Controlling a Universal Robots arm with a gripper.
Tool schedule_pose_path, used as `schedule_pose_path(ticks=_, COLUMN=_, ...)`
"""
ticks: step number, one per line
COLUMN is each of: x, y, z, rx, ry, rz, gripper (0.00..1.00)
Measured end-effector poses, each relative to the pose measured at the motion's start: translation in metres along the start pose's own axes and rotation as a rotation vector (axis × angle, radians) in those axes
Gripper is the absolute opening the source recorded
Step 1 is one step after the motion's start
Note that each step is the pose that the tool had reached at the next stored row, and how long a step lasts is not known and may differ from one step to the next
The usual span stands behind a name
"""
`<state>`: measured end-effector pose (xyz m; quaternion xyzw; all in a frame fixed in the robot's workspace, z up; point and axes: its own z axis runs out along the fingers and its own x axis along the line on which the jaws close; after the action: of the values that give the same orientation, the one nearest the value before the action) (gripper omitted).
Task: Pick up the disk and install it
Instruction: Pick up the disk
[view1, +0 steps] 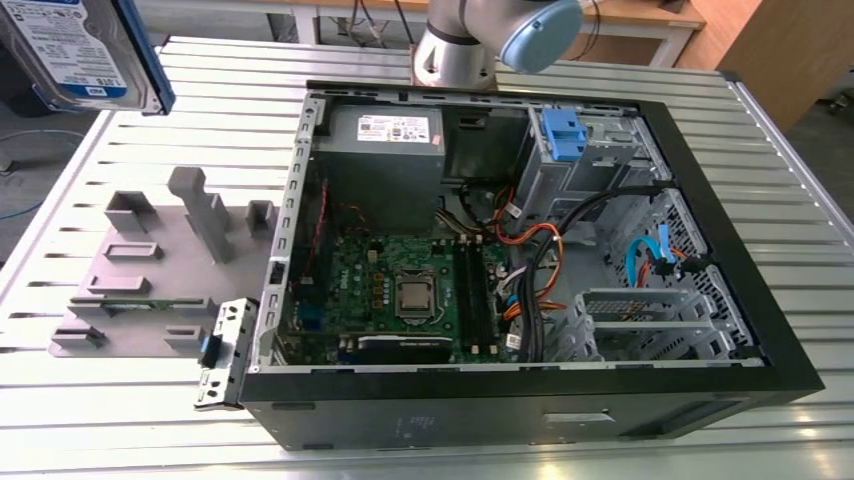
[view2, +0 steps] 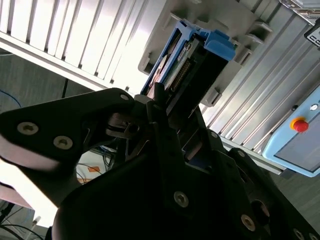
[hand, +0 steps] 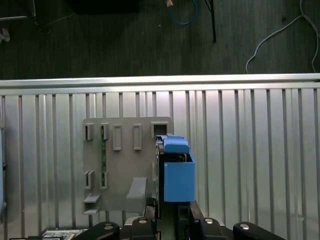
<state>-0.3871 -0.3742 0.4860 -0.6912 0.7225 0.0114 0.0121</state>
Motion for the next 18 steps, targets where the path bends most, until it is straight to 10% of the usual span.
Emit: schedule_pose_path(ticks=18, x=-0.0020, y=-0.0456, z=0.0001, rx=0.0000, ry=0.0000, rz=0.000, gripper=0.35)
